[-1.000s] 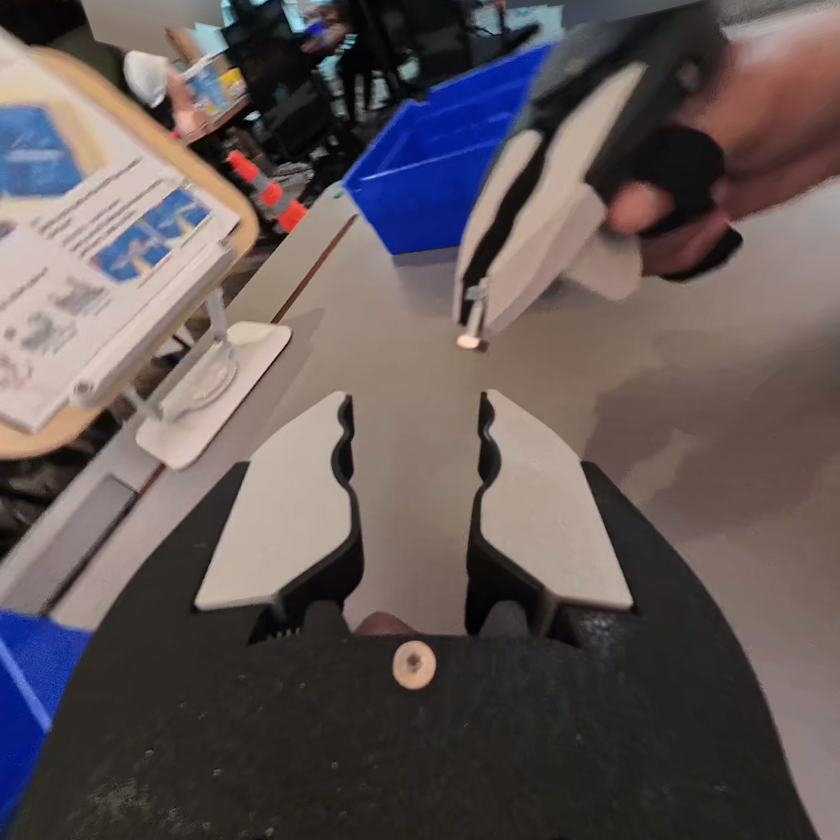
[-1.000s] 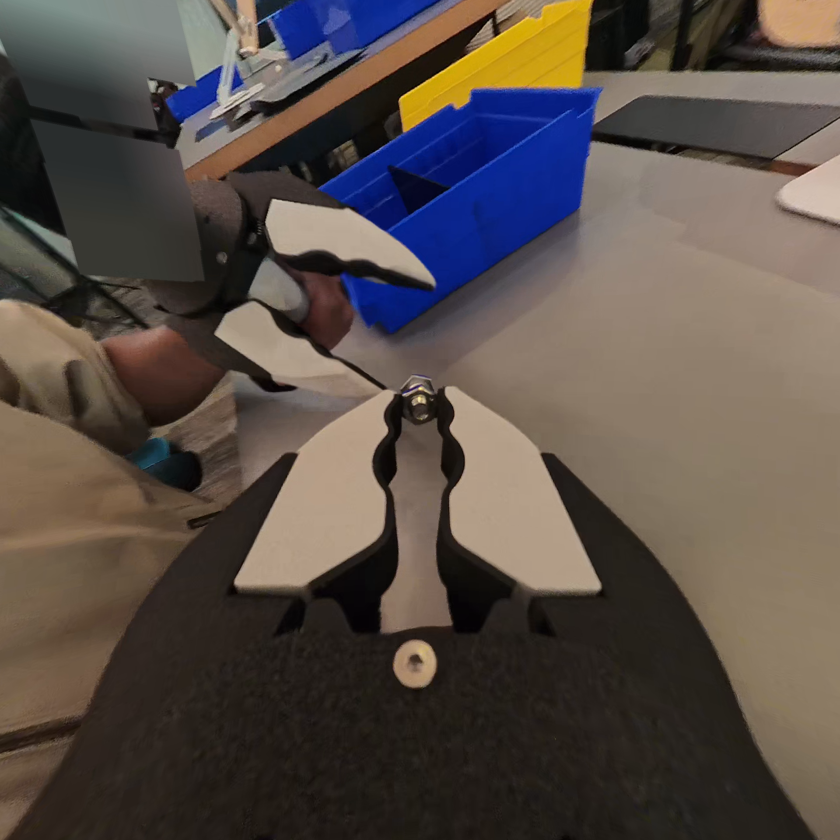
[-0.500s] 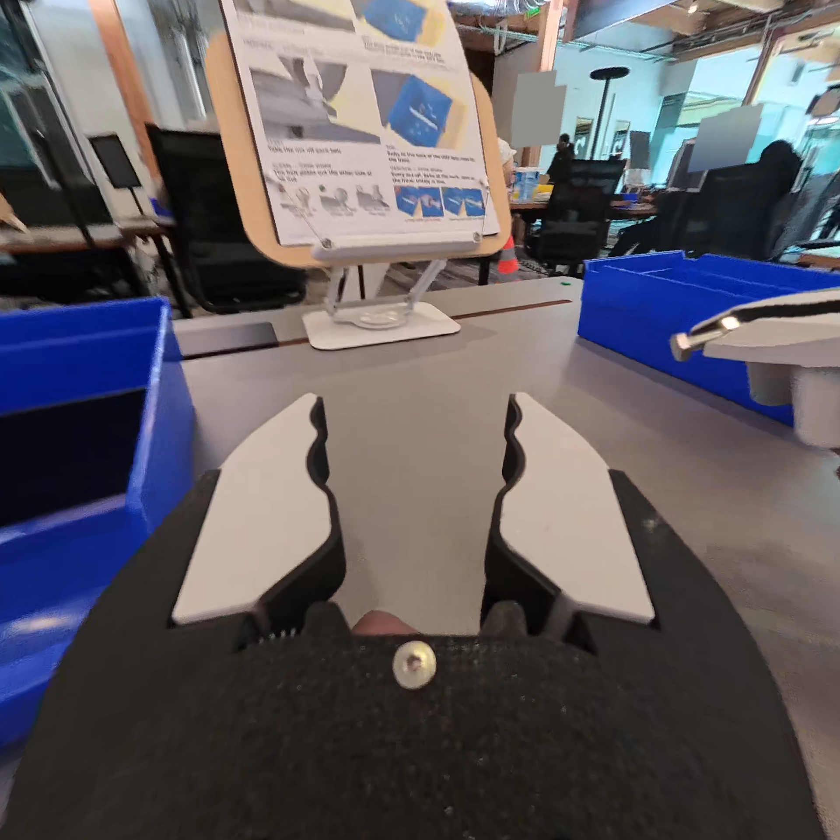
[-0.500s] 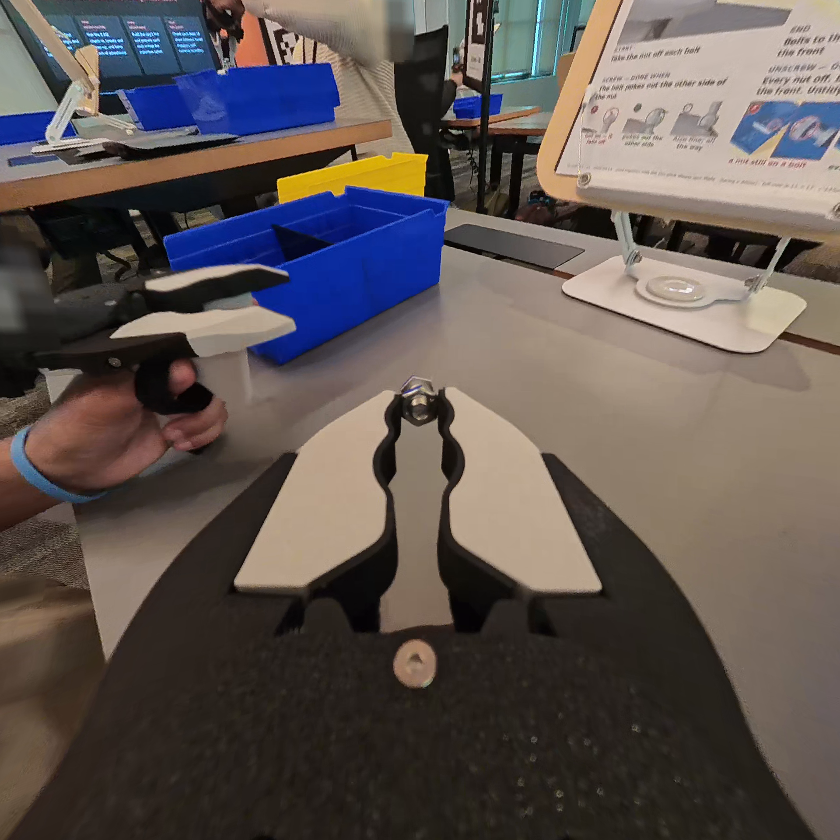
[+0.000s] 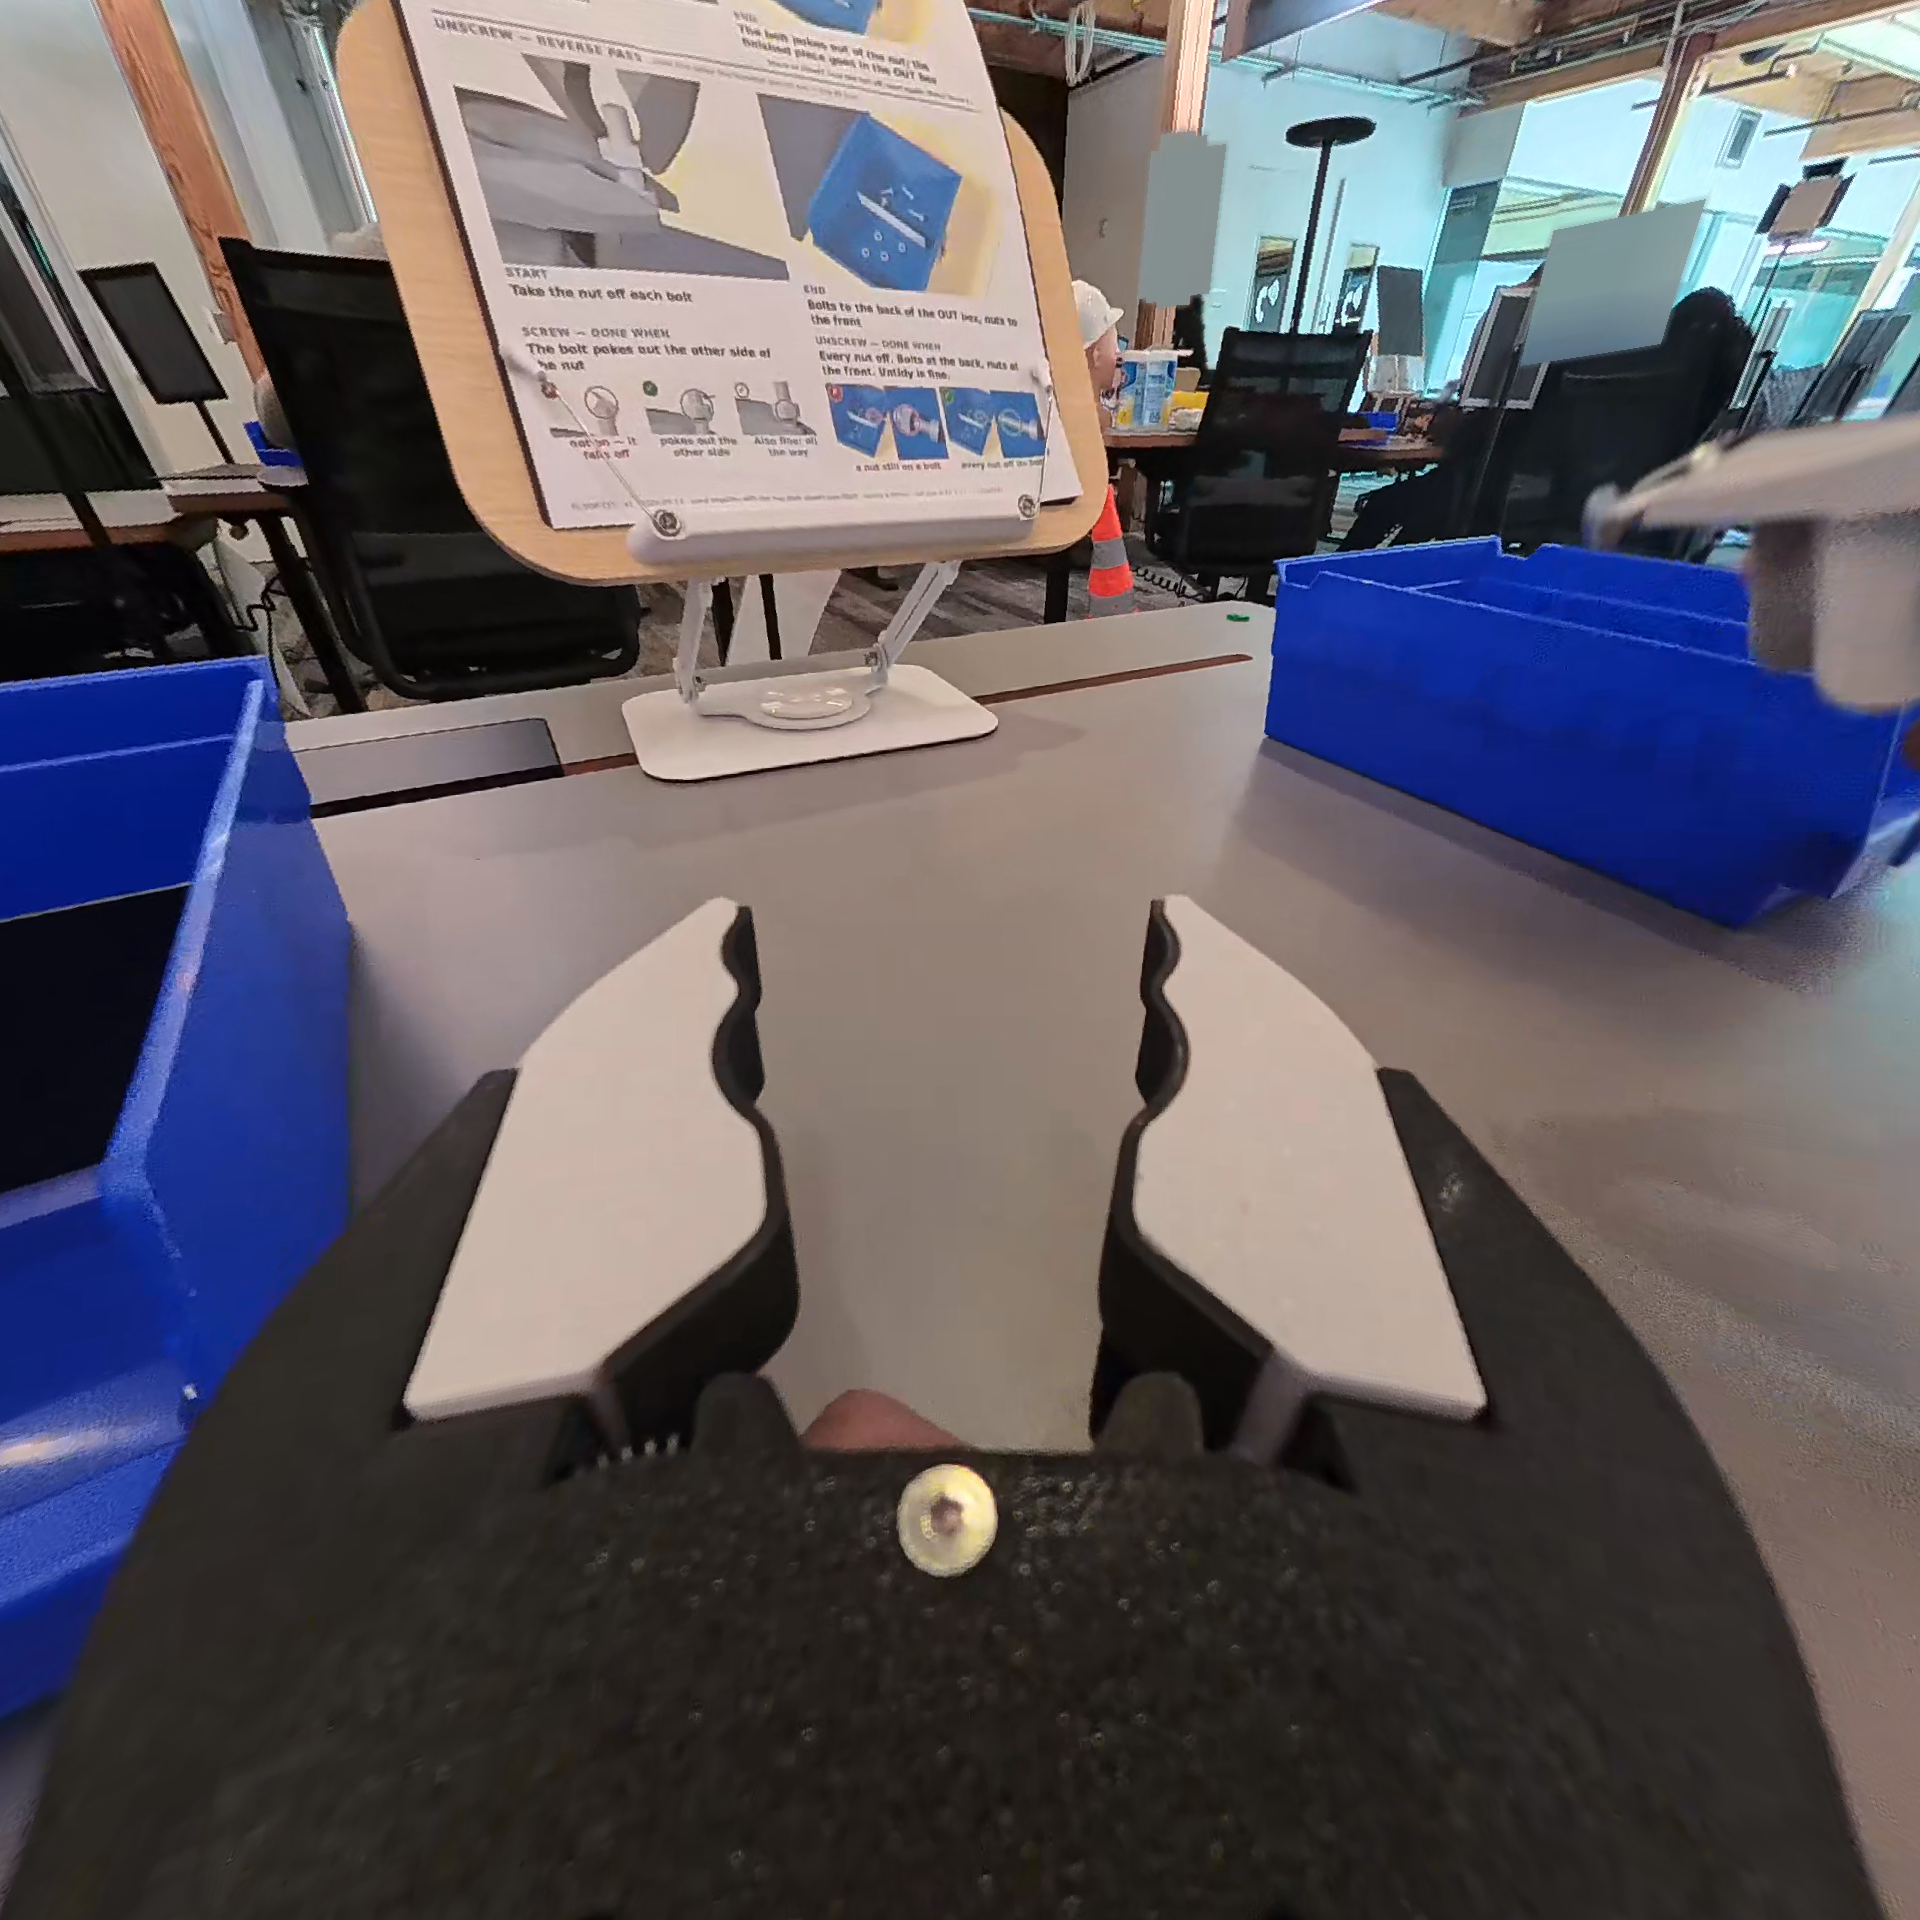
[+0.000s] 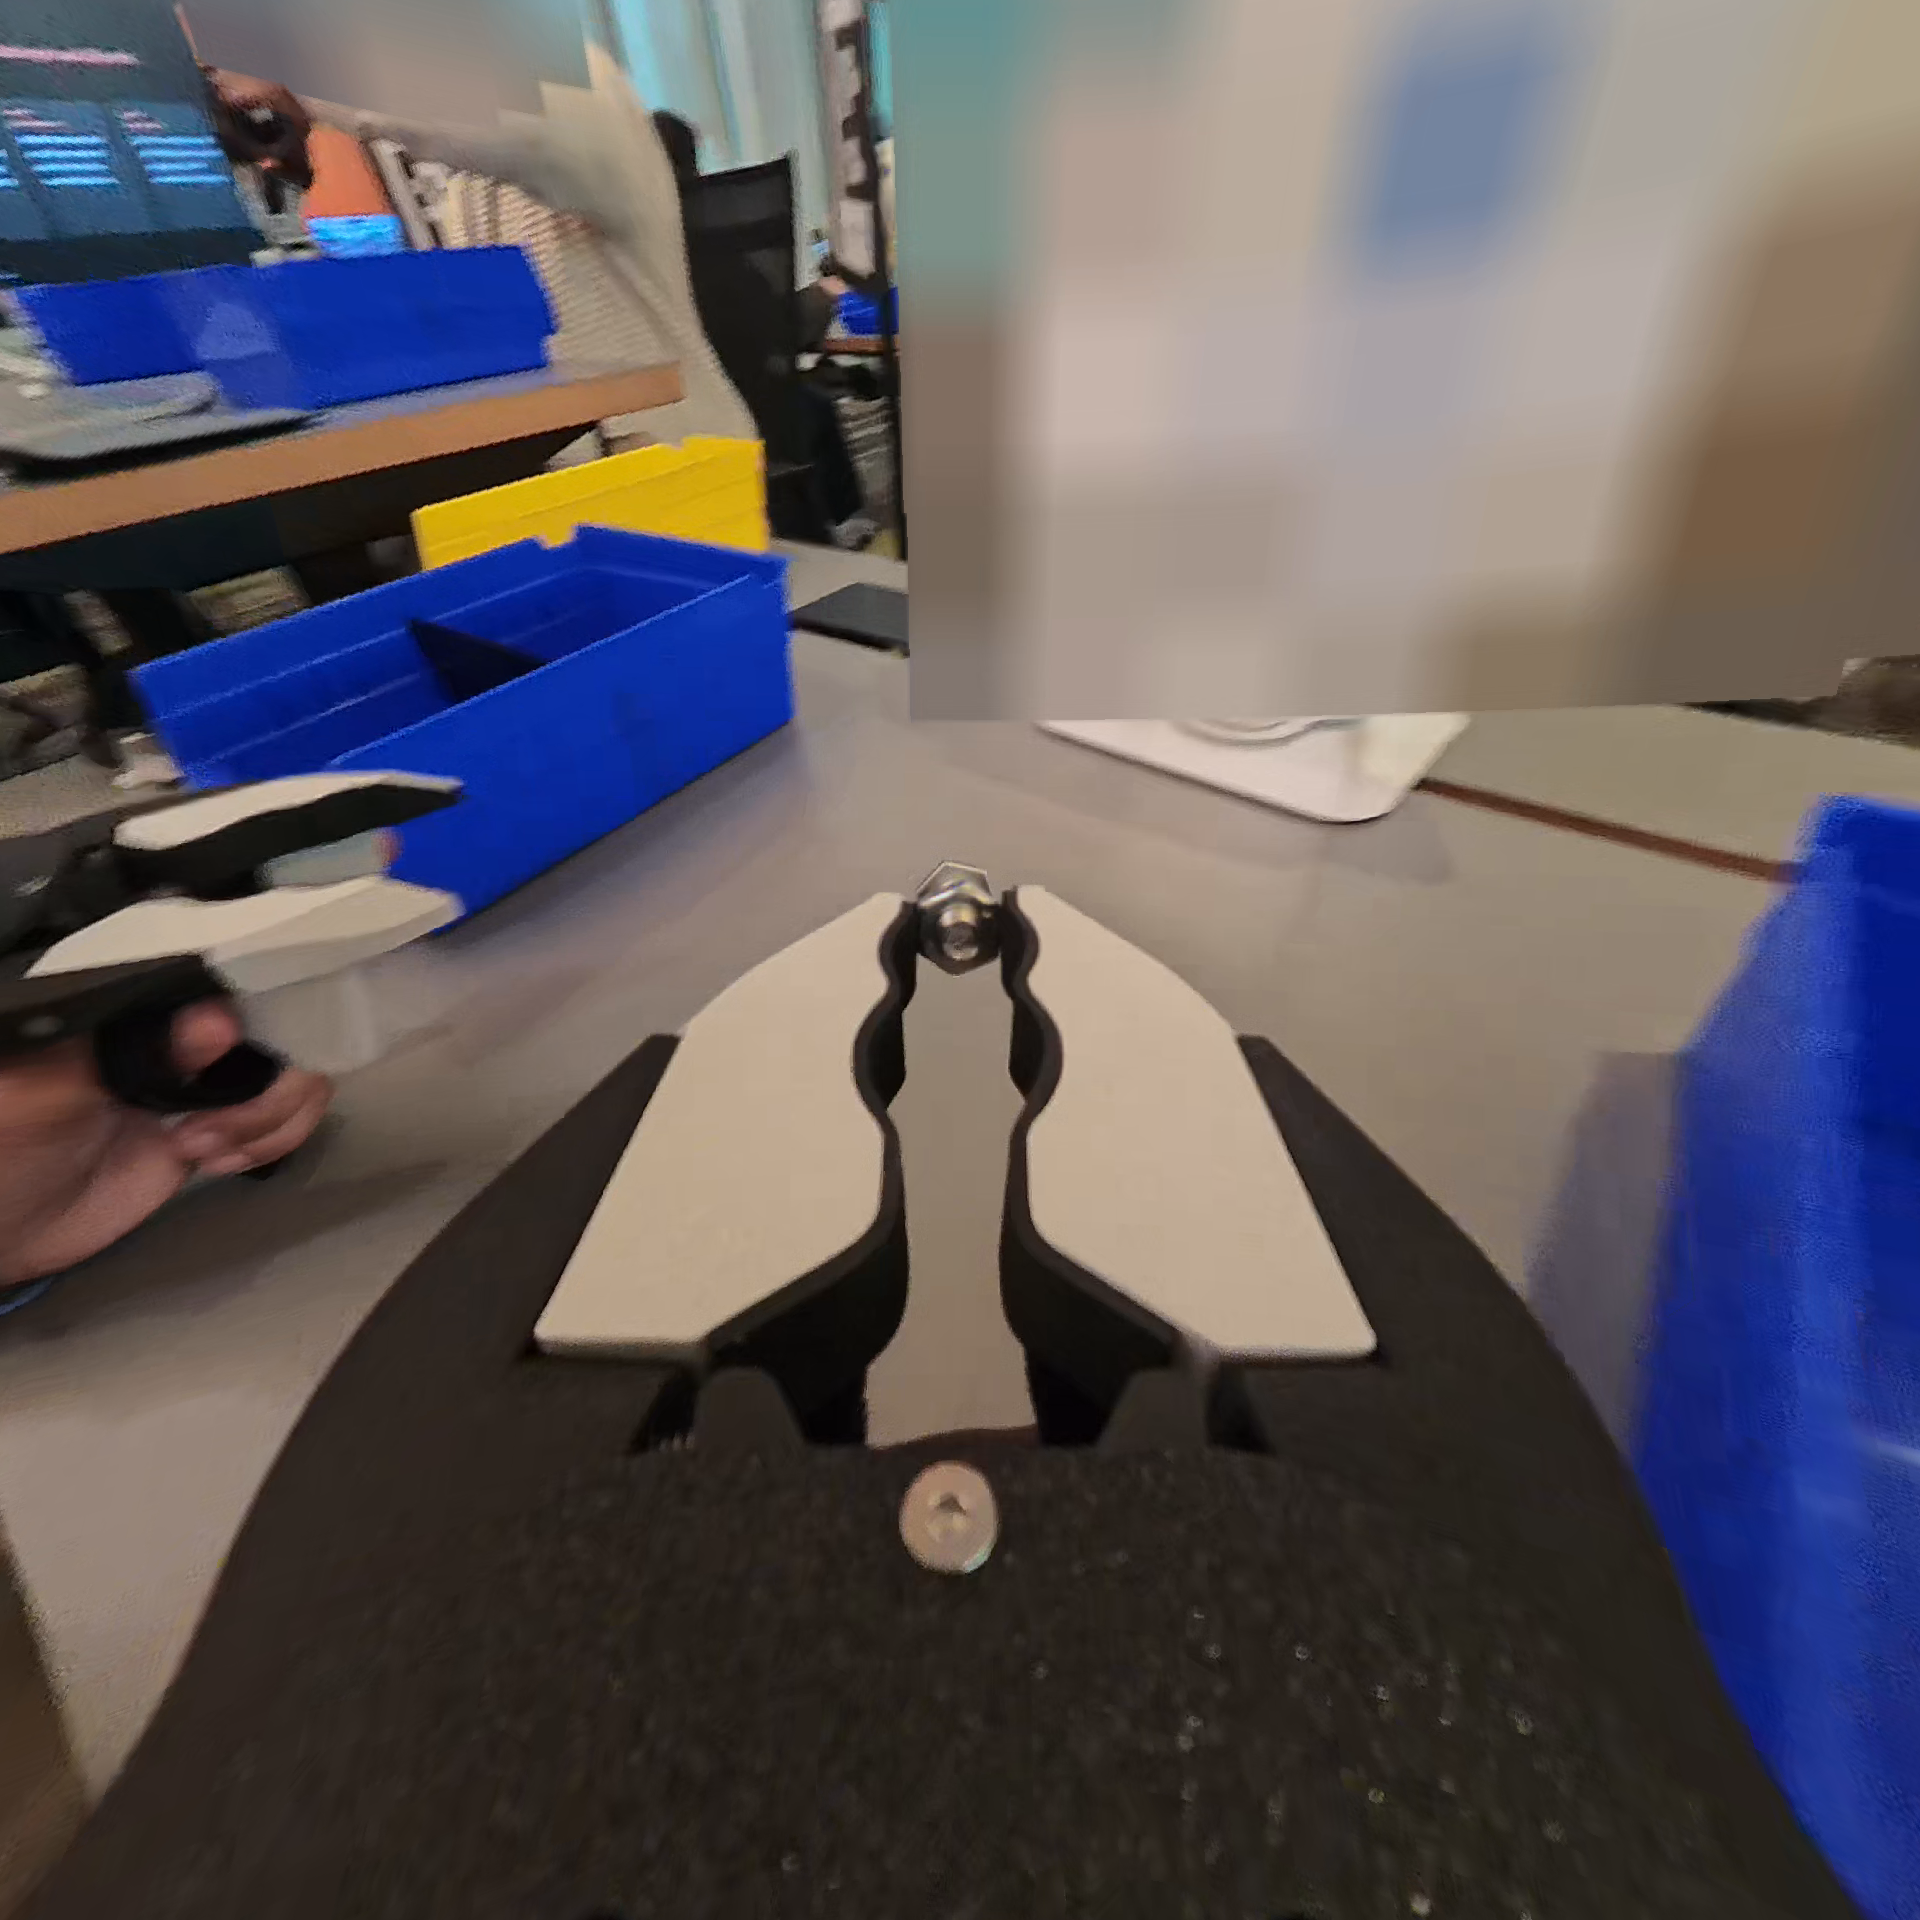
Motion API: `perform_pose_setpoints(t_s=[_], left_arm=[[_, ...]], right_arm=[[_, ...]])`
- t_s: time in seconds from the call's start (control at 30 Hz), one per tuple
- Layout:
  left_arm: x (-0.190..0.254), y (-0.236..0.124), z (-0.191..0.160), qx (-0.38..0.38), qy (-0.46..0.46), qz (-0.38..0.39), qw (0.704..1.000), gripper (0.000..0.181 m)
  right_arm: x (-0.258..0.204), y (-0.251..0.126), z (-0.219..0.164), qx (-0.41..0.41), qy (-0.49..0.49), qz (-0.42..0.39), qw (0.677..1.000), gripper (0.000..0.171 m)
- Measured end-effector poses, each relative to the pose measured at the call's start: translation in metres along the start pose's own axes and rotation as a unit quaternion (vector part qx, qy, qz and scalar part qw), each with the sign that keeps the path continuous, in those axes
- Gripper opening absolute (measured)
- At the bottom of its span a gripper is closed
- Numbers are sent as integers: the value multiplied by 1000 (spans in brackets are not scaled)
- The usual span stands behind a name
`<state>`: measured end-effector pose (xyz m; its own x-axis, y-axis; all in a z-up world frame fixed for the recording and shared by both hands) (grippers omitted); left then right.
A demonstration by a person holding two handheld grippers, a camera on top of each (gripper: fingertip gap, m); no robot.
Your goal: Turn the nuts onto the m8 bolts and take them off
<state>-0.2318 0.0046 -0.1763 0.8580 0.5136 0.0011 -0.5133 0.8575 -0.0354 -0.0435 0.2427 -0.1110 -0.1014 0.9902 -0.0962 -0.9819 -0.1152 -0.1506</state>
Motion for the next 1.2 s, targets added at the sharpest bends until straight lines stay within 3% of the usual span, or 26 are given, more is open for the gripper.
perform_pose_setpoints(t_s=[0.1, 0.23, 0.37, 0.47, 0.6, 0.87, 1.03, 1.13, 1.2], left_arm=[[-1, 0, 0, 1, -4, 1, 1000, 68], [-1, 0, 0, -2, -7, -3, 1000, 68], [-2, -1, 0, 4, -13, -6, 1000, 67], [-2, -2, 0, 6, -11, -6, 1000, 66], [-2, -1, 0, 2, -12, -6, 1000, 66], [-4, 4, -1, -19, -22, -10, 1000, 65], [-3, 4, -1, -18, -20, -10, 1000, 65], [-2, 4, -1, -19, -17, -10, 1000, 65], [-3, 3, -1, -17, -17, -8, 1000, 65]], right_arm=[[55, -29, 28, -3, 4, -62, 998, 15], [141, -50, 37, -74, 18, -139, 987, 15], [218, -50, 6, -180, 87, -175, 964, 15], [250, -49, -25, -257, 138, -198, 936, 16], [262, -51, -50, -332, 173, -222, 900, 16], [268, -56, -63, -359, 188, -237, 883, 16], [270, -58, -65, -347, 194, -239, 886, 16], [258, -63, -42, -311, 158, -257, 901, 38], [234, -68, -12, -246, 112, -260, 927, 42]])
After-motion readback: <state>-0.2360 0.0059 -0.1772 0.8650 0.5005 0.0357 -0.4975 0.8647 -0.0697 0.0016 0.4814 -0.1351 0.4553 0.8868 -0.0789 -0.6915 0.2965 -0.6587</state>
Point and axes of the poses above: each gripper's, where its closed fingertips meet, y out along the fingers, z out of its top, x = y × z across the jaws, the point moved 10 cm from there along -y, back along the fingers, and after that the axes turned 11 degrees about z, right-handed, at the moved point
